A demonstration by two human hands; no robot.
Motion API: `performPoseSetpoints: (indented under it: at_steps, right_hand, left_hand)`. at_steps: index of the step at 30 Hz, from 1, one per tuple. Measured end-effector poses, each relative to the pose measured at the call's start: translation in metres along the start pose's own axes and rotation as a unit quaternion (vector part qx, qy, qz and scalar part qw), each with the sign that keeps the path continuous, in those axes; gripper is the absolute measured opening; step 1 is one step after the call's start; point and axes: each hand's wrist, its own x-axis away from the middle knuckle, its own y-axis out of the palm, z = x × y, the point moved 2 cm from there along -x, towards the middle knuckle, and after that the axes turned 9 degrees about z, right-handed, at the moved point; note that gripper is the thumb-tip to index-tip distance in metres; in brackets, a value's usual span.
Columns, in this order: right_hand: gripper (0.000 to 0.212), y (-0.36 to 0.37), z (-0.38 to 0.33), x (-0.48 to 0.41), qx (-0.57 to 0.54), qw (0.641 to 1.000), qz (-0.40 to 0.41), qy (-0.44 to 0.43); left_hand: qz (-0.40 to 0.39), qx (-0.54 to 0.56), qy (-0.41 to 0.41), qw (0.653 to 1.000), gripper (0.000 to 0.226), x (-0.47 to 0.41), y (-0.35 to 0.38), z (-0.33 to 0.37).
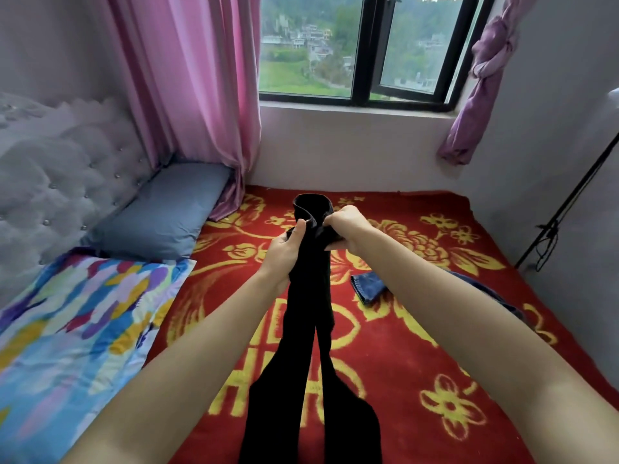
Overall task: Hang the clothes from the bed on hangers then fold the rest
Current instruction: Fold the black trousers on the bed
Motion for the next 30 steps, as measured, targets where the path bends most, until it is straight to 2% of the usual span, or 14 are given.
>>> performPoseSetpoints:
  at_steps: [3,6,10,12,15,16,18,20,22,23,25,26,27,30]
  right_hand:
    - [0.014,0.014,-0.006,0.014,-0.06,0.997,-0.038,0.025]
    - [0.021,0.024,-0.009,0.026,-0.077,0.994,-0.072,0.035]
    - [0.029,0.028,-0.014,0.036,-0.057,0.99,-0.122,0.05]
    - [0.033,0.026,-0.016,0.036,0.005,0.988,-0.149,0.037]
    - [0.019,0.016,-0.026,0.03,0.168,0.974,-0.129,-0.082]
    - [0.022,0.01,-0.031,0.025,0.243,0.952,-0.099,-0.159]
    - [0.055,0.006,-0.04,0.018,0.4,0.862,-0.076,-0.303]
    - [0.088,0.011,-0.04,0.019,0.498,0.786,-0.129,-0.342]
    - [0.092,0.019,-0.04,0.021,0.566,0.732,-0.165,-0.342]
    - [0.082,0.022,-0.042,0.021,0.566,0.731,-0.168,-0.342]
    - [0.044,0.023,-0.051,0.022,0.503,0.783,-0.155,-0.333]
    - [0.033,0.022,-0.056,0.024,0.469,0.809,-0.144,-0.323]
    - [0.027,0.022,-0.062,0.025,0.451,0.823,-0.134,-0.317]
    - [0.021,0.023,-0.088,0.029,0.444,0.827,-0.103,-0.33]
  left_hand:
    - [-0.06,0.079,0.023,0.995,0.063,0.0,-0.015,-0.001]
    - [-0.086,0.075,0.049,0.992,0.078,0.002,-0.03,-0.004]
    - [-0.076,0.01,0.078,0.994,0.069,0.001,-0.045,-0.006]
    - [-0.064,-0.022,0.083,0.994,0.059,0.001,-0.052,-0.005]
    - [-0.084,-0.038,0.066,0.994,0.054,0.001,-0.06,-0.005]
    - [-0.093,-0.039,0.06,0.993,0.056,0.001,-0.062,-0.005]
    - [-0.109,-0.047,0.052,0.992,0.062,-0.001,-0.068,-0.001]
    - [-0.127,-0.068,0.044,0.989,0.074,-0.004,-0.07,0.004]
    - [-0.149,-0.097,0.051,0.983,0.086,-0.006,-0.071,0.016]
    - [-0.153,-0.106,0.059,0.981,0.088,-0.007,-0.072,0.024]
    - [-0.132,-0.099,0.069,0.984,0.089,-0.013,-0.077,0.038]
    - [-0.112,-0.079,0.067,0.988,0.089,-0.016,-0.079,0.044]
    - [-0.088,-0.051,0.064,0.993,0.089,-0.018,-0.082,0.05]
    - [-0.016,-0.024,0.111,0.993,0.071,-0.022,-0.09,0.062]
